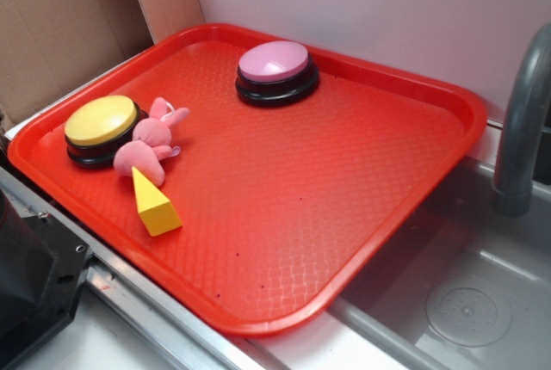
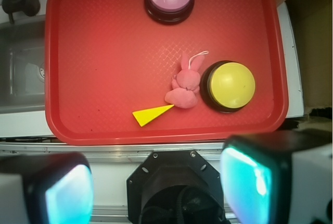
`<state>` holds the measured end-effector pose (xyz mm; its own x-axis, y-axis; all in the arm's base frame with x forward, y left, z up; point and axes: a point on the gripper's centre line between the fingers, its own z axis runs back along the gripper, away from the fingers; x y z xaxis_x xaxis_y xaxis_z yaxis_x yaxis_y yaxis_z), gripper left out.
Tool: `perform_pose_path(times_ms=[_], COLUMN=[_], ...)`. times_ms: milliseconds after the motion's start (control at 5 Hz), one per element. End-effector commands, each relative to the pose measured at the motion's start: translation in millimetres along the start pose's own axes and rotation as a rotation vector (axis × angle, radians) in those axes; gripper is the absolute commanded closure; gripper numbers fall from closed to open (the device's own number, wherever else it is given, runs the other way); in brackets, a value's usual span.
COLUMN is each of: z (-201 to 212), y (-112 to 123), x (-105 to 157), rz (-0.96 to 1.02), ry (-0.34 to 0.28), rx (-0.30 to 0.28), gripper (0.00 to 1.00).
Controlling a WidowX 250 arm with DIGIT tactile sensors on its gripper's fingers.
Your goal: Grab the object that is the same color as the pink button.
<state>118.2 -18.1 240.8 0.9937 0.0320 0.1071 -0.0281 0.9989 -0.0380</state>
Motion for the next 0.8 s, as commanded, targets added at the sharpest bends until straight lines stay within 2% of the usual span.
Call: perform_pose_path(times_ms=[0,200,600], z=[0.0,-17.9,-73.1], y=[0.0,7.0,24.1], x=[0.0,8.7,27.7], rz=[0.0,0.252,0.709], ry=[0.0,-0.022,-0.109], rx=[0.0,-0.015,0.089], gripper=[0.0,0.0,0.0])
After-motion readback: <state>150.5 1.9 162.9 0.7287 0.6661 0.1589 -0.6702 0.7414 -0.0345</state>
